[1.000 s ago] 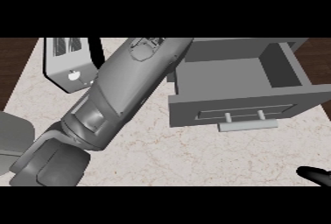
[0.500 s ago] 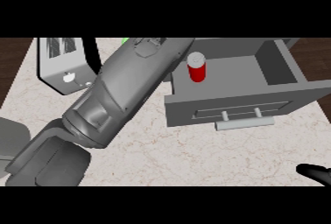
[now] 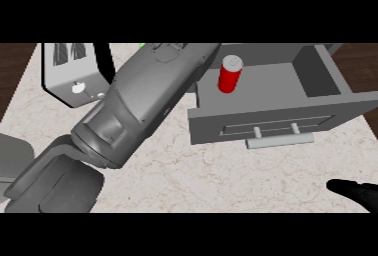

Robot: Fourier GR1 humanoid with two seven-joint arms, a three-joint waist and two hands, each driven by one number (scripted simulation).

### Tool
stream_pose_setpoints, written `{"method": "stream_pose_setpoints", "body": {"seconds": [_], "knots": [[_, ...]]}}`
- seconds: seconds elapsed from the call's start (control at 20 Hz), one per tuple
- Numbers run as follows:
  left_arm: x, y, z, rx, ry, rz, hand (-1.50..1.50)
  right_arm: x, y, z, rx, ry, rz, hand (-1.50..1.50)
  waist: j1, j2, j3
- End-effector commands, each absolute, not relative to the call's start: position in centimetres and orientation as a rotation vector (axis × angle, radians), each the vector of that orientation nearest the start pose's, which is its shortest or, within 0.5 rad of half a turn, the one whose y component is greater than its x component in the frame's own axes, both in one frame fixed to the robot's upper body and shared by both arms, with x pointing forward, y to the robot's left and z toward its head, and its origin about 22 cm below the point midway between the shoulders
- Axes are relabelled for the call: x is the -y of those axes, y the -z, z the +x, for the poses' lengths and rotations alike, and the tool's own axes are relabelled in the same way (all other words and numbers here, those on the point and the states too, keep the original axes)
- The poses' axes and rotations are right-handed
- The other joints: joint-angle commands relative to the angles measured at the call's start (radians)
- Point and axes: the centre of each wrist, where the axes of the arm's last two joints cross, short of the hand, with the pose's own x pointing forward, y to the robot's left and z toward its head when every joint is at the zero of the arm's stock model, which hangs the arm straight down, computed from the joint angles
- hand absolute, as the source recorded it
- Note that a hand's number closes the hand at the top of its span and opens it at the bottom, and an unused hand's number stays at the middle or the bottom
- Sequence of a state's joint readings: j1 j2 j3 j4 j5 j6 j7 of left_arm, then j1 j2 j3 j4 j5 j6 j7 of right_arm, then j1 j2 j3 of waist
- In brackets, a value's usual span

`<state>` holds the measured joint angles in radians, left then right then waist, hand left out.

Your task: Pick up the can, place it into the drawer and close the drawer

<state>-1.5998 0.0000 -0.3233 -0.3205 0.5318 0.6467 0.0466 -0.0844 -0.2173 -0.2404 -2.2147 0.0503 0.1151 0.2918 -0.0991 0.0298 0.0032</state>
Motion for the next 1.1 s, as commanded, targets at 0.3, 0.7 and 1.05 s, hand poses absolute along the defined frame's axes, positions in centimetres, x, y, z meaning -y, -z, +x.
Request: {"method": "stream_pose_setpoints", "body": {"seconds": [0.3,0.7,1.05], "knots": [[1.5,-24.4,43.8,1.709,-0.019,0.031,-1.50,27.3,-17.7,23.1,1.966,-0.548,-0.645,-1.50,0.028,0.003,-0.001],[2.2,-25.6,43.5,1.728,-0.006,0.082,-1.50,23.5,-15.6,28.4,1.906,-0.760,-0.804,-1.50,0.076,-0.006,-0.001],[1.6,-27.0,43.9,1.730,0.006,0.056,-1.50,21.2,-10.8,32.1,1.823,-0.930,-0.909,-1.50,0.095,-0.007,-0.001]]}}
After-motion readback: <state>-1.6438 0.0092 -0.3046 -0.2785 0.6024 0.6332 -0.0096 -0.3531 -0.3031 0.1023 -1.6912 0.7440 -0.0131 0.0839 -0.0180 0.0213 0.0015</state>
